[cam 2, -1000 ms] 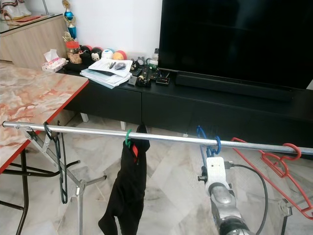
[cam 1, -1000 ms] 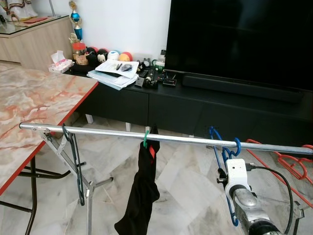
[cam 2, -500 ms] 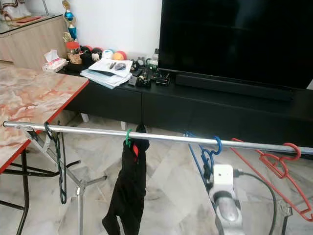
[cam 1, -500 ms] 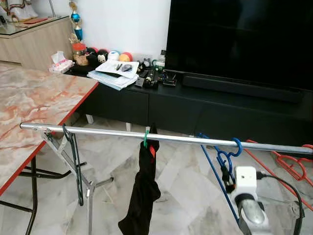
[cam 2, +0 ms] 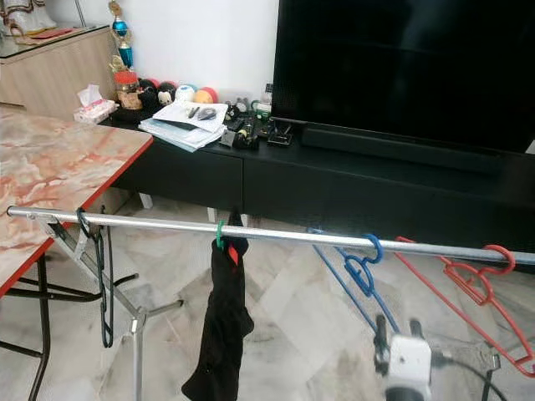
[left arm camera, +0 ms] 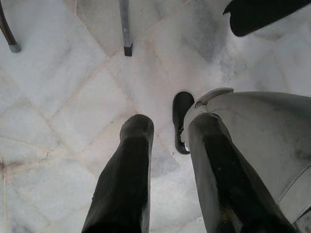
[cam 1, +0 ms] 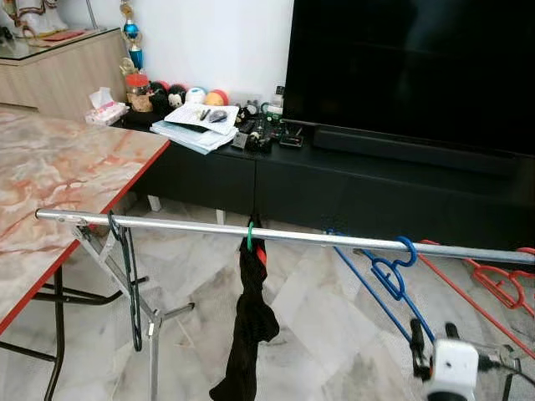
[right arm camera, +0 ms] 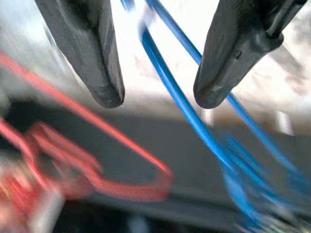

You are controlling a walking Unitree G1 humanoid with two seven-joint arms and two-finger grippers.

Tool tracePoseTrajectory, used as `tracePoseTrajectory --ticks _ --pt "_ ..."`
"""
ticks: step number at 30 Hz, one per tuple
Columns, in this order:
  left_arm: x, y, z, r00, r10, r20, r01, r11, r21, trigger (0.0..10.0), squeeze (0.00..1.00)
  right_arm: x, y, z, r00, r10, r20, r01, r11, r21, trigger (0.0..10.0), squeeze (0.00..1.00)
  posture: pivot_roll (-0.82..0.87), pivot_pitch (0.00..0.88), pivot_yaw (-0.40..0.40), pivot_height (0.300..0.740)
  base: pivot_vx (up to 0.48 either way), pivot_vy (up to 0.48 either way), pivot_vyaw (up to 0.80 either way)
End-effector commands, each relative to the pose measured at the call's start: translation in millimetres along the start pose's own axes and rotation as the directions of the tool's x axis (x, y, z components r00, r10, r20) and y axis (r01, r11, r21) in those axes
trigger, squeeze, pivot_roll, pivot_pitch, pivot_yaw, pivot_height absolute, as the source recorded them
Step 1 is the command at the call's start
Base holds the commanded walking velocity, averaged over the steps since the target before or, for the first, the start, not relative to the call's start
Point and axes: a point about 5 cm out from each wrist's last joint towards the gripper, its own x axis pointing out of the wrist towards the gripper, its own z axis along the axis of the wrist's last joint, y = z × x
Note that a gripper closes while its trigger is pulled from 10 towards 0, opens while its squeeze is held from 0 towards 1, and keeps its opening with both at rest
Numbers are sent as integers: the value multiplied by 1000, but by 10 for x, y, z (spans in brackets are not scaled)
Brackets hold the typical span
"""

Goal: Hang hanger

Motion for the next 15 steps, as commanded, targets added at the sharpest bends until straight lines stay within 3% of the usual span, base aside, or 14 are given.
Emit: tracePoseTrajectory --ticks 1,4,7,10,13,14,15 --pt "7 -48 -12 1000 -11 -12 11 1000 19 10000 0 -55 -52 -142 994 -53 -92 55 998 27 10000 0 106 0 -32 740 0 0 0" --pt "15 -69 5 1000 -13 -9 13 1000 19 10000 0 -92 -46 -307 979 -62 -196 71 997 38 10000 0 109 0 -34 740 0 0 0" --pt "20 -71 24 1000 -12 -4 12 1000 17 10000 0 -141 -13 -546 930 -54 -363 88 993 78 10000 0 113 0 -37 740 0 0 0" --pt "21 -45 38 1000 -8 0 8 1000 15 10000 0 -175 35 -661 890 -28 -455 79 993 93 10000 0 113 0 -36 740 0 0 0" --pt "16 17 51 1000 0 0 0 1000 13 10000 0 -262 187 -848 787 94 -609 -52 995 86 10000 0 103 0 -27 740 0 0 0" --pt "10 40 41 1000 1 -5 -1 1000 18 10000 0 -302 242 -892 755 147 -639 -89 989 122 10000 0 99 0 -28 740 0 0 0" --pt "10 40 41 1000 1 -5 -1 1000 18 10000 0 -302 242 -892 755 147 -639 -89 989 122 10000 0 99 0 -28 740 0 0 0"
